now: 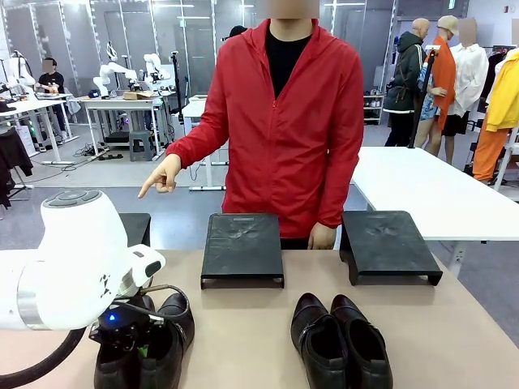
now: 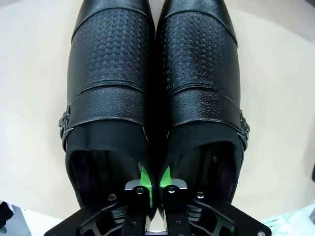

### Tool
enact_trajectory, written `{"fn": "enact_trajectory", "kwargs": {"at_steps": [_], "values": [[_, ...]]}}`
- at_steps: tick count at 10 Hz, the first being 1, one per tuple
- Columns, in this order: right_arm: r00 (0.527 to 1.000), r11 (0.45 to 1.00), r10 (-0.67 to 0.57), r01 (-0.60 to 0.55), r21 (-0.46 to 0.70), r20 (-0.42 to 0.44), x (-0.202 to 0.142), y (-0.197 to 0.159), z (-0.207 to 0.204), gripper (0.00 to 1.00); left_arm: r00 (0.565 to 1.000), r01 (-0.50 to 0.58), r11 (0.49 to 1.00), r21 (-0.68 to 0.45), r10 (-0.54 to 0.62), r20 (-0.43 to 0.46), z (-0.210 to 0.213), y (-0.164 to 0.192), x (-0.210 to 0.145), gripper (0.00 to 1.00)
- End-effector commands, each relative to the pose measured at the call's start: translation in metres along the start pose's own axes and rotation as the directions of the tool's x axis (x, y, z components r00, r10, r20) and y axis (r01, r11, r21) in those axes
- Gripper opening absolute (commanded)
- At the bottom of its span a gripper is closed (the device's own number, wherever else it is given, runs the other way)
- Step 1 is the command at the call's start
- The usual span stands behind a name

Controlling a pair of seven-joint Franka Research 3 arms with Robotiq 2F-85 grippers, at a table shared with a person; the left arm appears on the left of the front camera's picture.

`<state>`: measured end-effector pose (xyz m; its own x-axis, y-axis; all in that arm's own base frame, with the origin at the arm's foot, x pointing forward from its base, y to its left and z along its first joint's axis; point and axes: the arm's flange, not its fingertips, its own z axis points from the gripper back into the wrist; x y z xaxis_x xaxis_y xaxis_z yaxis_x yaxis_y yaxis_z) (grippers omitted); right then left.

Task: Place the shoes on the stand as instructed by the person.
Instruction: Pick up one pair of Shoes and place it on the Shoes Stand indicated by the person.

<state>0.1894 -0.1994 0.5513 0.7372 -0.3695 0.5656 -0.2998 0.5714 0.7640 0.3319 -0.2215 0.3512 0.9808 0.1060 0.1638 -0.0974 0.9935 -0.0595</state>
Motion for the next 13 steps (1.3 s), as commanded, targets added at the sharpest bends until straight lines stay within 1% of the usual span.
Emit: {"fn": "enact_trajectory", "kwargs": {"at_steps": [1, 2, 3, 5, 6, 7, 8, 9, 11, 13], "values": [[1.0, 1.0, 0.019, -0.019, 0.007, 0.006, 0.001, 0.001, 0.0, 1.0, 1.0, 0.023, 1.0, -0.016, -0.023, 0.017, 0.005, 0.022, -0.025, 0.0], [1.0, 1.0, 0.019, -0.019, 0.007, 0.006, 0.001, 0.001, 0.0, 1.0, 0.999, 0.023, 1.0, -0.008, -0.022, 0.045, 0.02, 0.021, -0.024, 0.0], [1.0, 1.0, 0.019, -0.019, 0.007, 0.006, 0.001, 0.001, 0.0, 1.0, 0.998, 0.03, 1.0, 0.007, -0.03, 0.051, 0.05, 0.017, -0.023, 0.0], [1.0, 1.0, 0.019, -0.019, 0.007, 0.006, 0.001, 0.001, 0.0, 1.0, 0.995, 0.061, 0.998, -0.01, -0.06, 0.085, 0.114, 0.017, -0.02, 0.0], [1.0, 1.0, 0.019, -0.019, 0.007, 0.006, 0.001, 0.001, 0.0, 1.0, 0.993, 0.075, 0.997, 0.013, -0.076, 0.09, 0.144, 0.027, -0.02, 0.0], [1.0, 1.0, 0.019, -0.019, 0.007, 0.006, 0.001, 0.001, 0.0, 1.0, 0.988, 0.091, 0.996, -0.005, -0.09, 0.125, 0.174, 0.041, -0.016, 0.0], [1.0, 1.0, 0.019, -0.019, 0.007, 0.006, 0.001, 0.001, 0.0, 1.0, 0.983, 0.143, 0.99, 0.008, -0.143, 0.119, 0.192, 0.06, -0.015, 0.0], [1.0, 1.0, 0.019, -0.019, 0.007, 0.006, 0.001, 0.001, 0.0, 1.0, 0.976, 0.179, 0.984, 0.014, -0.179, 0.125, 0.205, 0.078, -0.011, 0.0], [1.0, 1.0, 0.019, -0.019, 0.007, 0.006, 0.001, 0.001, 0.0, 1.0, 0.966, 0.162, 0.987, -0.005, -0.158, 0.203, 0.217, 0.117, 0.004, 0.0], [1.0, 1.0, 0.019, -0.019, 0.007, 0.006, 0.001, 0.001, 0.0, 1.0, 0.96, 0.173, 0.984, -0.032, -0.161, 0.227, 0.218, 0.132, 0.01, 0.0]]}}
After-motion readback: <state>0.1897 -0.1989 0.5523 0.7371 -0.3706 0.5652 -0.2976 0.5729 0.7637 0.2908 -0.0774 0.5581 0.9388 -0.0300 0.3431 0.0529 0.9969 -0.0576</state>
